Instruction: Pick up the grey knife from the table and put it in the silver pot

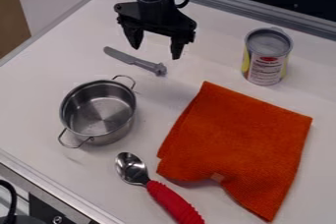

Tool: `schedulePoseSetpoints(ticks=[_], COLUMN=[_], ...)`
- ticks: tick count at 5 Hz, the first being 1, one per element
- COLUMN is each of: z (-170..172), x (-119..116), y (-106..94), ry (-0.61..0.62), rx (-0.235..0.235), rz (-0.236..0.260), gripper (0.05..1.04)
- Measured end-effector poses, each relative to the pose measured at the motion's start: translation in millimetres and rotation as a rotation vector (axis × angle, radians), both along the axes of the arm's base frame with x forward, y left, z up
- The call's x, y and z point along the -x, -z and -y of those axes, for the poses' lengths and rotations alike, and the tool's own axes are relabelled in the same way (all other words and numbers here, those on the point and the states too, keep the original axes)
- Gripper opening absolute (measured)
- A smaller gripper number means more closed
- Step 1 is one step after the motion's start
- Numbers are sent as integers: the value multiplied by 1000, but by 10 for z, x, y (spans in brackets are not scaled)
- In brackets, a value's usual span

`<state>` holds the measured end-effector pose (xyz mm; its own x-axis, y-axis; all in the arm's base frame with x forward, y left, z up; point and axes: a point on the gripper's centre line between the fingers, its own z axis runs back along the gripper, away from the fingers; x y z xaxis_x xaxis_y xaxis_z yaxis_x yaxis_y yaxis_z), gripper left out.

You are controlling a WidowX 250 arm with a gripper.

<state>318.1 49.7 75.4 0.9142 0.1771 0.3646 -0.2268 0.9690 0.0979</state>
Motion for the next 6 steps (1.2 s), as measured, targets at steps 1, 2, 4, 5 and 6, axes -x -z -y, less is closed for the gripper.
schedulePoseSetpoints(ticks=[1, 2, 4, 5, 6], z=[9, -11, -168, -242, -284], x=[43, -76, -287, -285, -238], y=[96, 179, 243, 259, 389], ry=[-19, -209, -706, -962, -1194], rx=[16, 137, 309, 296, 299], rz=[-40, -145, -147, -83, -77], gripper=[998, 998, 998, 998, 998])
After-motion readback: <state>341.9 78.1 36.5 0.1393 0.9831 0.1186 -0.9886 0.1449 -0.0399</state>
